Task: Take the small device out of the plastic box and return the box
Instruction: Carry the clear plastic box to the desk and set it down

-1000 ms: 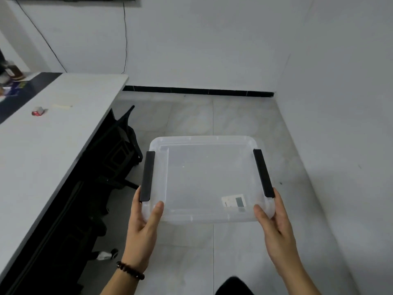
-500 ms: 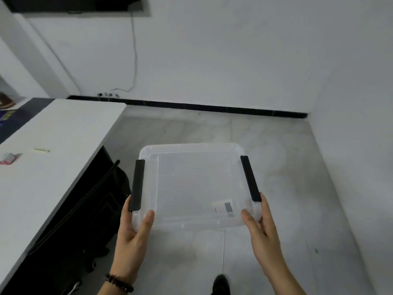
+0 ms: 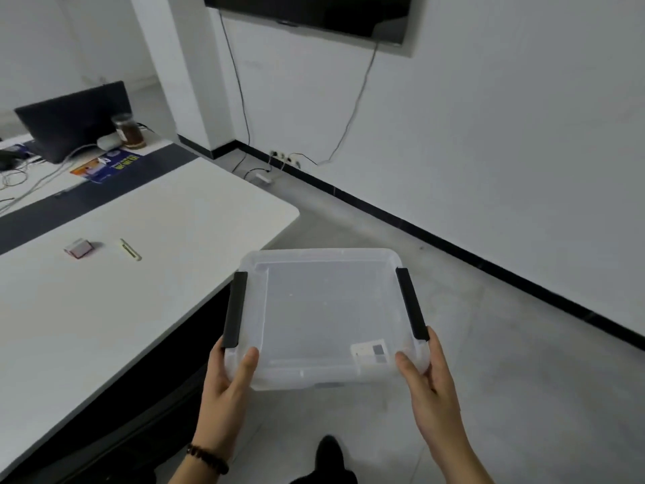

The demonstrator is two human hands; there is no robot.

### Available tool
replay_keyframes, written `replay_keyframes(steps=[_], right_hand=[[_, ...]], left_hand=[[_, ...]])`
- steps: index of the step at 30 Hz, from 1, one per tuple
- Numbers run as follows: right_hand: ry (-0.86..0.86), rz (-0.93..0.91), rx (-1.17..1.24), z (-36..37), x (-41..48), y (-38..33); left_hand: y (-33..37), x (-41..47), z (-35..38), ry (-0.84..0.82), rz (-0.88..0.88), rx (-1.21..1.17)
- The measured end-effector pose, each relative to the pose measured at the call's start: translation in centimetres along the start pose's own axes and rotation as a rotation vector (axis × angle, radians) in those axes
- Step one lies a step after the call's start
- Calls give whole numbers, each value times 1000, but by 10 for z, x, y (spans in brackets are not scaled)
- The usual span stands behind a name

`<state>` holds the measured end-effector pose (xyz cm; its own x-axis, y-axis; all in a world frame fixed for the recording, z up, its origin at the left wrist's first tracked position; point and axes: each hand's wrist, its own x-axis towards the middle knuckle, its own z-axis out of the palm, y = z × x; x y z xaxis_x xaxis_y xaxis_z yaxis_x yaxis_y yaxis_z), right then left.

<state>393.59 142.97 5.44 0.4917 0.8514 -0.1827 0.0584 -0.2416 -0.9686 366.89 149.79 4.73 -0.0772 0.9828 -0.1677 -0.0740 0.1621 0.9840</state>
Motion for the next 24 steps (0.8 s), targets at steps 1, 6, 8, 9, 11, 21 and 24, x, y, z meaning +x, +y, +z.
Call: replay_keyframes(steps=[1,6,8,9,11,21,24], right_hand=[[2,-6,1,2,23,-10],[-1,-7,-14,20,125,-41],[-29,28,-24,37,166,-43],[-61,37,-41,49,194,-39],[-113,28,-50,68,237,-42],[-592,-46,-132,253,495,-103],[-726,-56,-165,326,545,-128]], left_hand=[[8,22,11,4,-3,-1],[39,119,51,-17,39,61],[37,156,58,9,41,102],[33,178,61,30,35,110],[31,207,65,61,11,100],[56,401,42,552,-104,165],[61,441,21,705,-168,112]])
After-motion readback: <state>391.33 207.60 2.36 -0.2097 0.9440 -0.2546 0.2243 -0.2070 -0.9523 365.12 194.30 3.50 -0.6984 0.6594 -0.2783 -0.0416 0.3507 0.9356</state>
